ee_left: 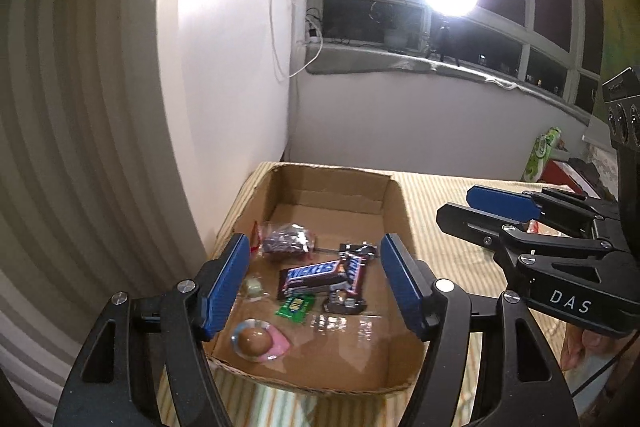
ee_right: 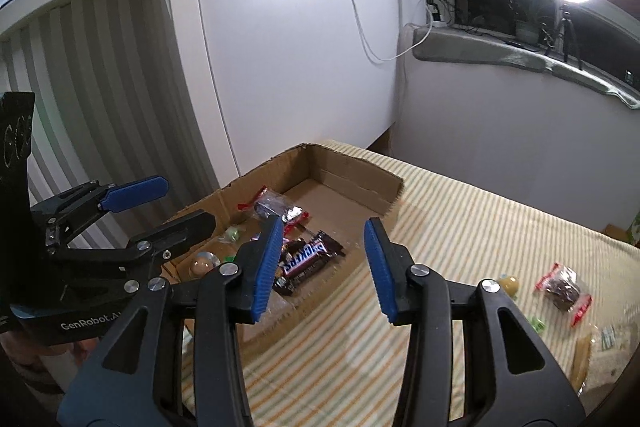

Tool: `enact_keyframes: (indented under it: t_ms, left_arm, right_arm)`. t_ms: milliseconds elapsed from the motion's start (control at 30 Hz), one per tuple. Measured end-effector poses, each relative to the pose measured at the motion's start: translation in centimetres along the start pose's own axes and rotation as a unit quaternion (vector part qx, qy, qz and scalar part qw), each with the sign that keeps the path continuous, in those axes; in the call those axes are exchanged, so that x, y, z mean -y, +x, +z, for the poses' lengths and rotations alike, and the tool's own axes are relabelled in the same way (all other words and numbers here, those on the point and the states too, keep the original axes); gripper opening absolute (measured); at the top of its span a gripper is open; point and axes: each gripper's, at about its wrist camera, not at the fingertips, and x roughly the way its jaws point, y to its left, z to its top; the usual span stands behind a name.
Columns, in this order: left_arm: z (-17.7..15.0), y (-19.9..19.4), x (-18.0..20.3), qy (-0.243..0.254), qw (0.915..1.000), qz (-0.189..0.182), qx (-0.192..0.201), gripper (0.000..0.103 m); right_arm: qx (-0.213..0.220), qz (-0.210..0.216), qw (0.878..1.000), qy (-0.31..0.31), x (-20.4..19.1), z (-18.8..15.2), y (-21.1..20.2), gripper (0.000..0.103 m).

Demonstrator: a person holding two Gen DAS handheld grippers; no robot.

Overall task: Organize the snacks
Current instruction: 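Move both open tools back toward the remaining snacks, then grasp the green tea packet with the right tool while the left tool grasps the black packet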

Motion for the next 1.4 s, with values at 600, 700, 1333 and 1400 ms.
enact_keyframes:
  t_ms: [600, 700, 1333, 1400]
  left_arm:
    - [-0.2, 0.8, 9.7, 0.078, 0.9961, -0.039, -0.016, 0.068]
    - [-0.4, 1.4, 11.2, 0.089, 0.9946, -0.049, -0.023, 0.068]
    - [-2.9, 7.2, 17.6, 0.112, 0.9847, -0.095, -0.094, 0.068]
    - [-2.9, 8.5, 18.0, 0.106, 0.9836, -0.101, -0.105, 0.068]
  right_arm:
    - [-0.007, -0.058, 0.995, 0.083, 9.6, -6.2, -5.5, 0.045]
    - [-0.011, -0.068, 0.993, 0.094, 11.3, -7.2, -6.0, 0.045]
    - [-0.082, -0.108, 0.981, 0.135, 18.5, -11.9, -3.4, 0.046]
    - [-0.086, -0.104, 0.982, 0.136, 18.9, -11.7, -2.8, 0.046]
